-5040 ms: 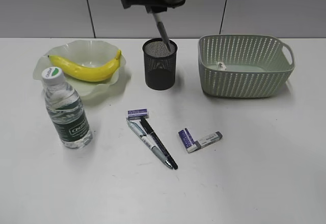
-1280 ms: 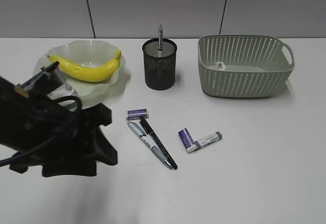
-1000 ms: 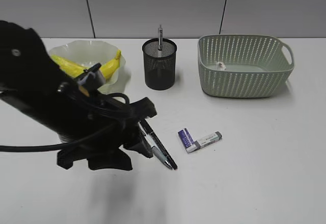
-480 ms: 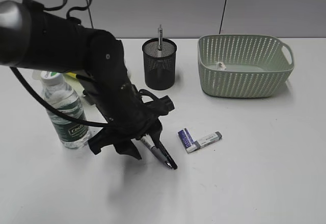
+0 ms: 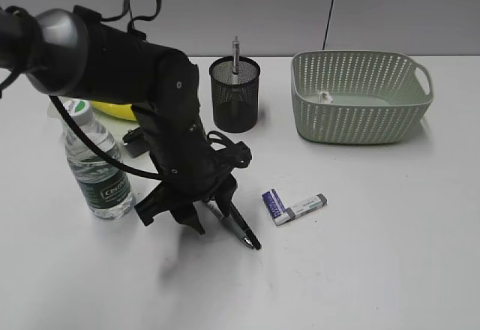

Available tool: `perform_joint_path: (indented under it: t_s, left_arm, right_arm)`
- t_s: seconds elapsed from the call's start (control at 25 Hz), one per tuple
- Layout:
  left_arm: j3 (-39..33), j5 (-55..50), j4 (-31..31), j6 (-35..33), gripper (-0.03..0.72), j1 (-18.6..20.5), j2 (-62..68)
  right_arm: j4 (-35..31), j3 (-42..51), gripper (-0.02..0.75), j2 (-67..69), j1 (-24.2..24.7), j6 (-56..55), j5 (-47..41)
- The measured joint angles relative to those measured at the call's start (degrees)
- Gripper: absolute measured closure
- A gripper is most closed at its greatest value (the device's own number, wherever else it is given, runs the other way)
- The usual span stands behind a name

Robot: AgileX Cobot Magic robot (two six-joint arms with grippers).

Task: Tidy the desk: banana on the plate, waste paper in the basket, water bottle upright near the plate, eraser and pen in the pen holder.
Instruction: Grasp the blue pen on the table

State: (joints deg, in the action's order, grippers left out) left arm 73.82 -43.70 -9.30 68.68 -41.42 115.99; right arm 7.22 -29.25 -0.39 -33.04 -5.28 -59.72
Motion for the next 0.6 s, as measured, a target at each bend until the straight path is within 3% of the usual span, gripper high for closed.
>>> perform_joint_path:
  t_s: [0.6]
  left_arm:
    - [1.4,2.1,-0.1,0.6,0.370,0.0,2.7]
  right_arm:
    - [0.0,0.0,0.495,0.0,0.0,0.0,0.0]
